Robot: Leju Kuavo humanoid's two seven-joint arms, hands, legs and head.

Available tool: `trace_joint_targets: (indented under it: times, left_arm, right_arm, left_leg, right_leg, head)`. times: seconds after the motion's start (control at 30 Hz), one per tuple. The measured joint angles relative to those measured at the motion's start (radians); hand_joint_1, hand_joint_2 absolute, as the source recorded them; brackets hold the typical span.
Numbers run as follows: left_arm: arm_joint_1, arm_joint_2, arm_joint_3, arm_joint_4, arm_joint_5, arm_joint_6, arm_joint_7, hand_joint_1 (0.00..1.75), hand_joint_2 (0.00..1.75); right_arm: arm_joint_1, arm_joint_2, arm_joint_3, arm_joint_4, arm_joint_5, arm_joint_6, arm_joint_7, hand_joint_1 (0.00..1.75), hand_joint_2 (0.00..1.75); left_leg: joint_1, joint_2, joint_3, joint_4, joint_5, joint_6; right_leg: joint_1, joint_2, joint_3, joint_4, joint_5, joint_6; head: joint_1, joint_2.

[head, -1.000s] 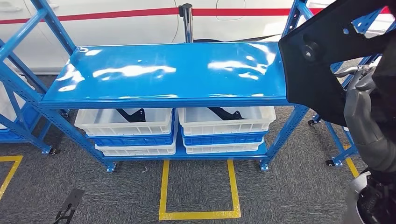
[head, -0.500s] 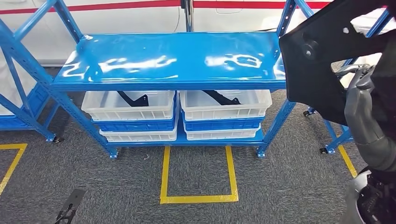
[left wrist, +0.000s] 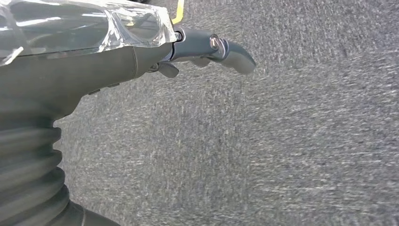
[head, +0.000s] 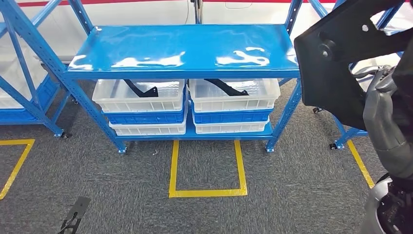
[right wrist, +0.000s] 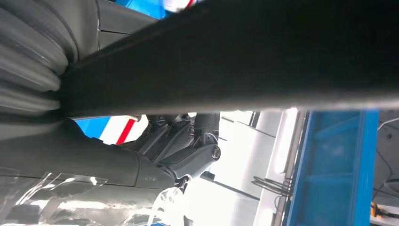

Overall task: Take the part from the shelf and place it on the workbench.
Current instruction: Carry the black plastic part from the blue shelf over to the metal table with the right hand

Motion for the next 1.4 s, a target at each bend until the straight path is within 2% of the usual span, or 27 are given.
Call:
trace_joint_targets:
  times: [0.07,0.13,0.17,0.2,0.27,0.33,0.4,0.43,0.47,0.5,0.57,0.67,0.7,0.73,0.77,0.8,0.87,0.9,0.93,1.0,1.07,1.1,1.17,1.23,1.27,1.3,1.4]
  left_arm:
    - [0.007,0.0,0.0,0.001,0.0,0.001,-0.004,0.0,1.75]
    - [0.008,-0.001,0.0,0.001,-0.001,0.004,-0.01,0.0,1.75]
    - [0.008,-0.001,0.0,0.001,-0.002,0.006,-0.013,0.0,1.75]
    - [0.007,-0.001,0.0,0.001,-0.002,0.009,-0.015,0.0,1.75]
    - [0.008,-0.001,0.0,0.001,-0.003,0.014,-0.016,0.0,1.75]
    - [0.006,-0.001,0.0,0.001,-0.003,0.016,-0.016,0.0,1.75]
    - [0.002,-0.002,0.0,0.001,-0.004,0.017,-0.017,0.0,1.75]
    - [0.0,-0.002,-0.001,0.001,-0.004,0.017,-0.017,0.0,1.75]
    - [0.0,-0.003,-0.001,0.001,-0.004,0.018,-0.017,0.0,1.75]
    - [0.002,-0.003,-0.001,0.001,-0.004,0.018,-0.017,0.0,1.75]
    - [0.008,-0.004,0.0,0.001,-0.004,0.018,-0.017,0.0,1.75]
    - [0.009,-0.004,0.001,0.002,-0.004,0.019,-0.019,0.0,1.75]
    - [0.01,-0.004,0.001,0.002,-0.004,0.019,-0.02,0.0,1.75]
    - [0.012,-0.004,0.001,0.003,-0.003,0.019,-0.021,0.0,1.75]
    - [0.013,-0.005,0.001,0.003,-0.003,0.019,-0.022,0.0,1.75]
    - [0.014,-0.005,0.001,0.003,-0.003,0.02,-0.023,0.0,1.75]
    - [0.014,-0.005,0.001,0.004,-0.003,0.02,-0.024,0.0,1.75]
    - [0.013,-0.006,0.001,0.004,-0.003,0.02,-0.025,0.0,1.75]
    - [0.012,-0.006,0.001,0.004,-0.003,0.02,-0.025,0.0,1.75]
    - [0.015,-0.005,0.0,0.004,-0.003,0.02,-0.026,0.0,1.75]
    - [0.019,-0.003,0.0,0.004,-0.003,0.02,-0.026,0.0,1.75]
    - [0.019,0.0,0.001,0.005,-0.003,0.02,-0.026,0.0,1.75]
    - [0.017,0.002,0.001,0.005,-0.004,0.021,-0.026,0.0,1.75]
    - [0.02,0.003,0.0,0.005,-0.004,0.021,-0.026,0.0,1.75]
    - [0.023,0.003,0.0,0.005,-0.004,0.021,-0.026,0.0,1.75]
    - [0.024,0.004,0.001,0.005,-0.004,0.021,-0.026,0.0,1.75]
    - [0.021,0.007,0.0,0.005,-0.004,0.021,-0.026,0.0,1.75]
  right_arm:
    - [-0.004,-0.002,0.001,0.001,0.0,0.0,0.002,1.75,1.75]
    - [-0.006,-0.001,0.002,0.001,0.004,0.0,0.004,1.75,1.75]
    - [-0.006,-0.002,0.003,0.001,0.006,0.0,0.005,1.75,1.75]
    - [-0.006,-0.002,0.004,0.001,0.008,0.001,0.006,1.75,1.75]
    - [-0.006,-0.002,0.006,0.001,0.009,0.001,0.007,1.75,1.75]
    - [-0.008,-0.002,0.006,0.0,0.01,0.002,0.007,1.75,1.75]
    - [-0.013,-0.004,0.006,0.0,0.01,0.002,0.007,1.75,1.75]
    - [-0.016,-0.005,0.006,0.0,0.01,0.002,0.007,1.75,1.75]
    - [-0.018,-0.005,0.006,0.0,0.01,0.002,0.007,1.75,1.75]
    - [-0.02,-0.006,0.006,0.0,0.01,0.002,0.007,1.75,1.75]
    - [-0.022,-0.007,0.007,0.0,0.01,0.002,0.008,1.75,1.75]
    - [-0.023,-0.01,0.008,0.0,0.01,0.002,0.008,1.75,1.75]
    - [-0.023,-0.011,0.008,0.001,0.01,0.003,0.008,1.75,1.75]
    - [-0.024,-0.011,0.01,0.001,0.01,0.003,0.009,1.75,1.75]
    - [-0.024,-0.011,0.012,0.001,0.01,0.004,0.009,1.75,1.75]
    - [-0.025,-0.011,0.013,0.001,0.01,0.004,0.009,1.75,1.75]
    - [-0.03,-0.012,0.015,0.0,0.01,0.004,0.009,1.75,1.75]
    - [-0.032,-0.013,0.016,0.0,0.01,0.004,0.009,1.75,1.75]
    - [-0.034,-0.015,0.017,0.0,0.01,0.004,0.009,1.75,1.75]
    - [-0.036,-0.017,0.021,0.0,0.01,0.004,0.01,1.75,1.75]
    - [-0.039,-0.017,0.026,0.0,0.01,0.004,0.009,1.75,1.75]
    - [-0.04,-0.017,0.028,0.0,0.01,0.004,0.008,1.75,1.75]
    - [-0.036,-0.017,0.03,0.0,0.01,0.004,0.003,1.75,1.75]
    - [-0.026,-0.017,0.031,0.0,0.01,0.004,-0.003,1.75,1.75]
    - [-0.021,-0.016,0.031,0.0,0.01,0.004,-0.006,1.75,1.75]
    - [-0.019,-0.016,0.031,0.0,0.01,0.004,-0.007,1.75,1.75]
    - [-0.018,-0.016,0.031,0.0,0.01,0.004,-0.011,1.75,1.75]
  left_leg:
    - [0.003,-0.003,-0.025,0.04,-0.046,-0.014]
    - [0.01,-0.004,-0.063,0.155,-0.146,-0.029]
    - [0.015,-0.003,-0.081,0.227,-0.183,-0.036]
    - [0.02,-0.003,-0.093,0.289,-0.193,-0.042]
    - [0.027,-0.001,-0.078,0.324,-0.142,-0.051]
    - [0.031,0.021,0.008,0.217,-0.086,-0.058]
    - [0.026,0.05,0.112,0.056,-0.1,-0.051]
    - [0.023,0.056,0.14,0.005,-0.116,-0.043]
    - [0.02,0.049,0.148,-0.02,-0.126,-0.034]
    - [0.022,0.04,0.143,-0.024,-0.126,-0.026]
    - [0.023,0.02,0.133,-0.025,-0.116,-0.009]
    - [0.017,-0.011,0.119,-0.025,-0.101,0.012]
    - [0.013,-0.022,0.114,-0.024,-0.097,0.016]
    - [0.01,-0.034,0.111,-0.024,-0.094,0.018]
    - [0.006,-0.047,0.11,-0.023,-0.092,0.019]
    - [0.003,-0.059,0.109,-0.021,-0.091,0.019]
    - [0.001,-0.083,0.105,-0.016,-0.09,0.017]
    - [0.001,-0.094,0.098,-0.012,-0.089,0.014]
    - [0.003,-0.104,0.089,-0.008,-0.086,0.01]
    - [0.006,-0.125,0.073,-0.003,-0.081,0.0]
    - [0.003,-0.101,0.052,0.025,-0.098,-0.013]
    - [0.003,-0.075,0.03,0.069,-0.124,-0.021]
    - [0.012,-0.027,-0.037,0.21,-0.189,-0.038]
    - [0.022,-0.015,-0.083,0.304,-0.212,-0.048]
    - [0.027,-0.012,-0.08,0.295,-0.198,-0.052]
    - [0.03,-0.004,-0.054,0.241,-0.166,-0.055]
    - [0.024,0.051,0.047,0.029,-0.081,-0.053]
  right_leg:
    - [-0.007,-0.005,-0.023,-0.005,0.018,-0.012]
    - [-0.011,-0.013,-0.048,-0.005,0.038,-0.019]
    - [-0.012,-0.018,-0.06,-0.005,0.047,-0.019]
    - [-0.012,-0.025,-0.072,-0.004,0.057,-0.018]
    - [-0.014,-0.039,-0.094,-0.003,0.073,-0.012]
    - [-0.015,-0.054,-0.112,0.0,0.086,-0.003]
    - [-0.012,-0.071,-0.12,0.006,0.094,0.008]
    - [-0.01,-0.08,-0.123,0.008,0.099,0.013]
    - [-0.01,-0.091,-0.126,0.01,0.103,0.019]
    - [-0.011,-0.098,-0.13,0.014,0.104,0.027]
    - [-0.015,-0.077,-0.151,0.06,0.071,0.036]
    - [-0.017,-0.018,-0.228,0.261,-0.043,0.036]
    - [-0.015,-0.011,-0.247,0.316,-0.064,0.034]
    - [-0.014,-0.007,-0.249,0.334,-0.065,0.031]
    - [-0.012,-0.004,-0.232,0.312,-0.048,0.026]
    - [-0.011,0.005,-0.196,0.252,-0.016,0.019]
    - [-0.01,0.049,-0.118,0.109,0.037,0.004]
    - [-0.01,0.066,-0.095,0.061,0.049,-0.001]
    - [-0.009,0.074,-0.087,0.039,0.05,-0.003]
    - [-0.01,0.053,-0.09,0.028,0.05,-0.004]
    - [-0.015,0.028,-0.091,0.021,0.053,-0.007]
    - [-0.018,0.015,-0.091,0.018,0.054,-0.009]
    - [-0.019,-0.012,-0.09,0.018,0.054,-0.01]
    - [-0.019,-0.038,-0.09,0.018,0.054,-0.01]
    - [-0.02,-0.049,-0.09,0.018,0.053,-0.01]
    - [-0.021,-0.06,-0.089,0.018,0.053,-0.008]
    - [-0.016,-0.088,-0.086,0.02,0.048,0.003]
  head:
    - [-0.001,0.0]
    - [-0.003,0.0]
    - [-0.003,0.0]
    - [-0.003,0.0]
    - [-0.003,0.0]
    - [-0.003,0.0]
    - [-0.004,0.0]
    - [-0.004,0.0]
    - [-0.004,0.0]
    - [-0.004,0.0]
    - [-0.003,0.0]
    - [-0.002,0.0]
    - [-0.002,0.0]
    - [-0.002,0.0]
    - [-0.002,0.0]
    - [-0.002,0.0]
    - [-0.003,0.0]
    - [-0.003,0.0]
    - [-0.003,0.0]
    - [-0.003,0.0]
    - [-0.005,0.0]
    - [-0.007,0.0]
    - [-0.011,0.0]
    - [-0.011,0.0]
    - [-0.011,0.0]
    - [-0.011,0.0]
    - [-0.011,0.0]
